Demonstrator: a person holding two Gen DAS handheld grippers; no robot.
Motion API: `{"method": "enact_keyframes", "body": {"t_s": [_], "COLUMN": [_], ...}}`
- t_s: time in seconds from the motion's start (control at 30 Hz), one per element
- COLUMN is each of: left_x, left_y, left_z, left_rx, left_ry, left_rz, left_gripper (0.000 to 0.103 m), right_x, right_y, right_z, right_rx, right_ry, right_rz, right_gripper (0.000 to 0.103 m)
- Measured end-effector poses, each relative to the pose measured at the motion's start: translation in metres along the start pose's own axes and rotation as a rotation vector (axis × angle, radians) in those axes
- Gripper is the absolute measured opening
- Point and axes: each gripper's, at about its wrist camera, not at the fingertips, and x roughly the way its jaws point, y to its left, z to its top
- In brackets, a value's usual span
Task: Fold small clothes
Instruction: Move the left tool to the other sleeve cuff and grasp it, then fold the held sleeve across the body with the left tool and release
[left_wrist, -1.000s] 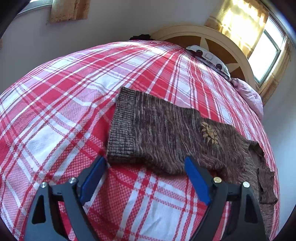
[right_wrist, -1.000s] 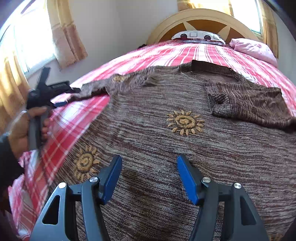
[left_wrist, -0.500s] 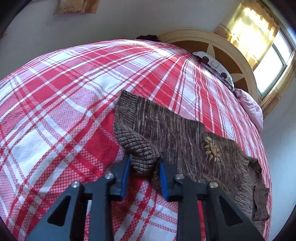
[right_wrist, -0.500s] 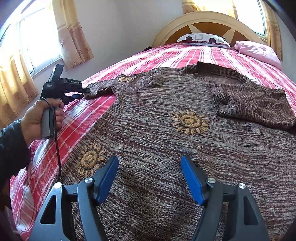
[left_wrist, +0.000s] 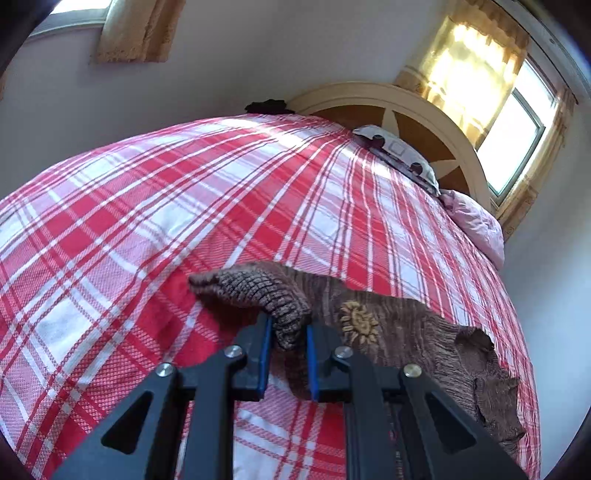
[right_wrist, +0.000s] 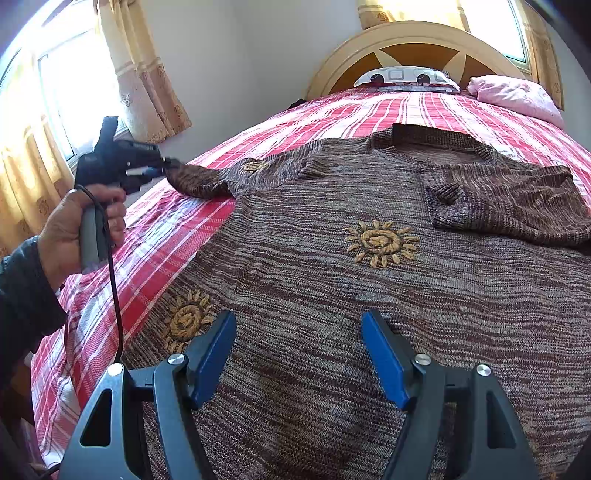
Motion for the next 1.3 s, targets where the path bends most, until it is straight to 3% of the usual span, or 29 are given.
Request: {"method": "enact_keyframes", "body": {"t_s": [0.23, 0.43, 0.8, 0.97, 1.07, 1.13, 1.23, 1.3], "left_x": [-0.02, -0.027, -0.023, 0.001, 0.024, 0.026, 0.014, 0.006], "left_y": [-0.068, -0.128, -0.207, -0.24, -0.257, -0.26, -0.249, -0.23], "left_z": [0.004, -0.002, -0.038, -0.069, -0.093, -0.107, -0.108, -0.099], "left_rx": [0.139, 0.238, 0.354, 0.417, 0.478, 0.519, 0.561, 0.573], "left_ry": [-0.058, -0.062, 0.022, 0.121, 0.264, 0.299, 0.251, 0.196], "left_rz": [-0.084, -0.18, -0.322, -0.358, -0.366, -0.353, -0.342, -0.297], "left_gripper": [0.017, 0.017, 0.017, 0.017, 0.031, 0.053, 0.074, 0.082], "right_x": [-0.001, -0.002, -0.003, -0.005, -0.005, -0.005, -0.006, -0.005], "right_y": [-0.001, -0.001, -0.003, -0.004, -0.004, -0.005, -0.006, -0.006], "right_z": [0.0, -0.002, -0.002, -0.003, -0.003, -0.003, -0.003, -0.003], "right_rx": [0.006, 0.011, 0.025, 0.03, 0.032, 0.034, 0.036, 0.035], "right_ry": [-0.007, -0.013, -0.023, -0.026, -0.027, -0.028, -0.026, -0.026], "right_rz": [0.006, 0.011, 0.033, 0.041, 0.044, 0.049, 0.051, 0.053], "right_gripper": [0.071, 0.071, 0.071, 0.071, 0.071, 0.071, 0.071, 0.071]}}
